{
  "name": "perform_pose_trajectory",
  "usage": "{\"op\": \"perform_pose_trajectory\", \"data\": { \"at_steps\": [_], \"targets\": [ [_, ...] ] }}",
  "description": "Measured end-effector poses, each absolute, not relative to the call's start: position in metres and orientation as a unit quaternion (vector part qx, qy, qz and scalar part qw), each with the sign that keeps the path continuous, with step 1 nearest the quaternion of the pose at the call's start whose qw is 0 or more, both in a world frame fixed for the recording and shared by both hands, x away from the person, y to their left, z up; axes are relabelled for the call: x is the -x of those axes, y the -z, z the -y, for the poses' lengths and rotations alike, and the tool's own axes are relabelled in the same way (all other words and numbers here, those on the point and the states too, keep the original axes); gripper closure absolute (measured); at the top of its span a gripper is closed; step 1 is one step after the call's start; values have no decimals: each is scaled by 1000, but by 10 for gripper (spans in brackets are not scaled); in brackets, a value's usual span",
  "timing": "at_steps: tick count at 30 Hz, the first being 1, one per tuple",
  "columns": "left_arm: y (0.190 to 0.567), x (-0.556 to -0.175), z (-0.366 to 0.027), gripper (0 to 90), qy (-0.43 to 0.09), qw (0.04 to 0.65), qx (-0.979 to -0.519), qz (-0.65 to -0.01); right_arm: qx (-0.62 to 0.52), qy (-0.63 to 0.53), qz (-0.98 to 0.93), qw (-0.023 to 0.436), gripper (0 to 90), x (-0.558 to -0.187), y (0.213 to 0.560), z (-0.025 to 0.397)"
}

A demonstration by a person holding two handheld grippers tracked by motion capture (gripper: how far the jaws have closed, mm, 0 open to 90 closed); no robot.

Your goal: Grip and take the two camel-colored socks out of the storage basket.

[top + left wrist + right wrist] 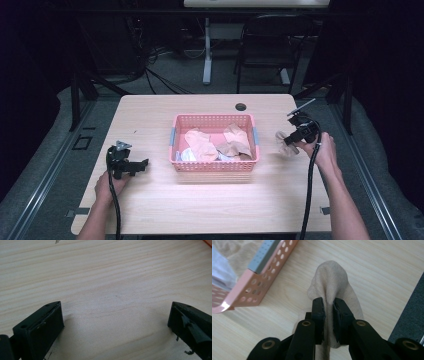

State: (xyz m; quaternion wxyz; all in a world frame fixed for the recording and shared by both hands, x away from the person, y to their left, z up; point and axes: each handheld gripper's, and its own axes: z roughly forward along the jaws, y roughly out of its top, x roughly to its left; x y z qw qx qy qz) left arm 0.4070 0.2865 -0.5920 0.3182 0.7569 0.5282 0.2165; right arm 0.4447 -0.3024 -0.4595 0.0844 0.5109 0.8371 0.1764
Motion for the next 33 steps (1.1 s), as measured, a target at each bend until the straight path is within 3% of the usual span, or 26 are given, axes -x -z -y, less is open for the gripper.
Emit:
{"op": "perform_pose_trajectory", "data": {
  "at_steps": [18, 23, 28, 33],
  "targets": [
    [592, -407, -287, 0, -217, 318, -757, -528, -531, -114, -837, 67, 772, -456, 501, 298],
    [592, -407, -287, 0, -216, 318, -757, -527, -547, -109, -829, 43, 637, -458, 512, 300],
    [592, -407, -286, 0, -216, 319, -758, -526, -547, -115, -827, 57, 517, -458, 503, 303],
    [592, -407, -286, 0, -216, 319, -759, -525, -553, -123, -821, 73, 342, -455, 490, 304]
  ]
}}
